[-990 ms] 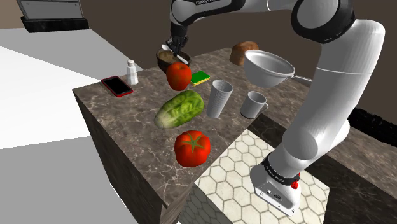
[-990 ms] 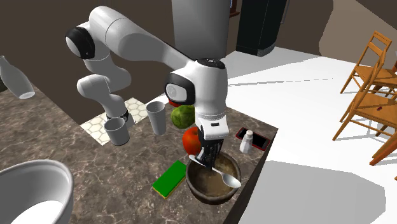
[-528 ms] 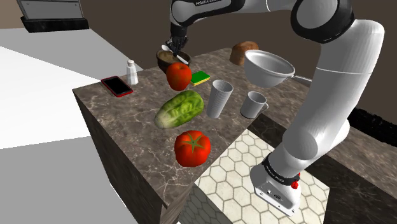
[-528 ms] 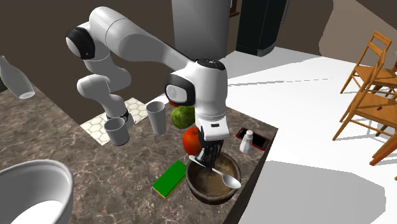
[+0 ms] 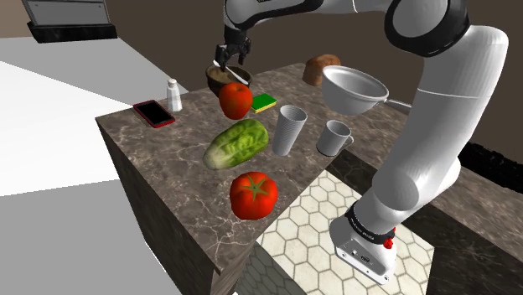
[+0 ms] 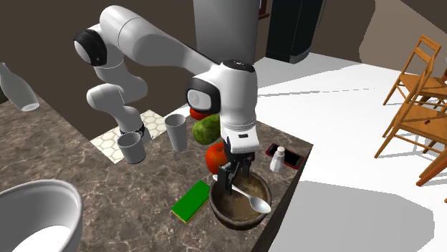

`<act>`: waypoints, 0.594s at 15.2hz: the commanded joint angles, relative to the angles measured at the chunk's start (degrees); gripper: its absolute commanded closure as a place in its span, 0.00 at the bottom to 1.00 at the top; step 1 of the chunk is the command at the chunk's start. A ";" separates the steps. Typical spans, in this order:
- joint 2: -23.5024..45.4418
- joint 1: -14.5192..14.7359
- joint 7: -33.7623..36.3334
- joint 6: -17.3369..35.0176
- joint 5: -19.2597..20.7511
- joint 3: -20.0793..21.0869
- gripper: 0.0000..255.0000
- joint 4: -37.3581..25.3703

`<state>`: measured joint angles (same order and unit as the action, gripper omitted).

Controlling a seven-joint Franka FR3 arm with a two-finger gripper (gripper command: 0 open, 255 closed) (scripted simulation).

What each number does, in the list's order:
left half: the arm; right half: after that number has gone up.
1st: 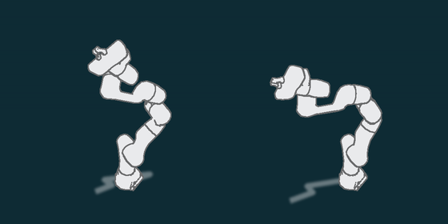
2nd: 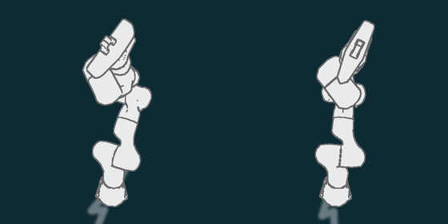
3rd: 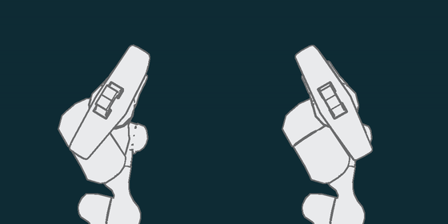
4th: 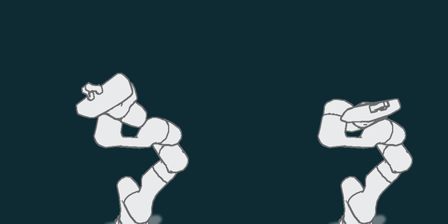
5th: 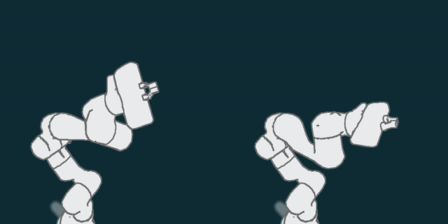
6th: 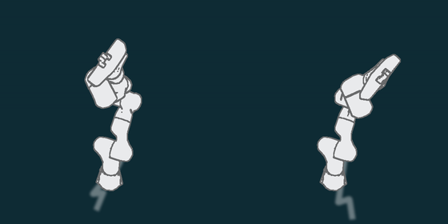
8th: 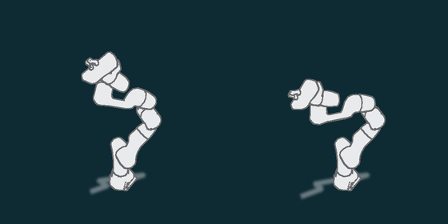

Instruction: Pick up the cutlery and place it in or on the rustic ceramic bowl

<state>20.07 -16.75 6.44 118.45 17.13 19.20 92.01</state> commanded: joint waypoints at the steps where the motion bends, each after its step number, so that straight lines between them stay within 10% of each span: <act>1: -1.75 -0.07 -0.60 -2.75 -0.84 0.37 0.00 -1.10; 9: -2.26 -0.01 -0.78 -4.00 -1.11 0.51 0.00 -1.87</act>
<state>17.81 -16.76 5.66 114.46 16.03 19.71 90.15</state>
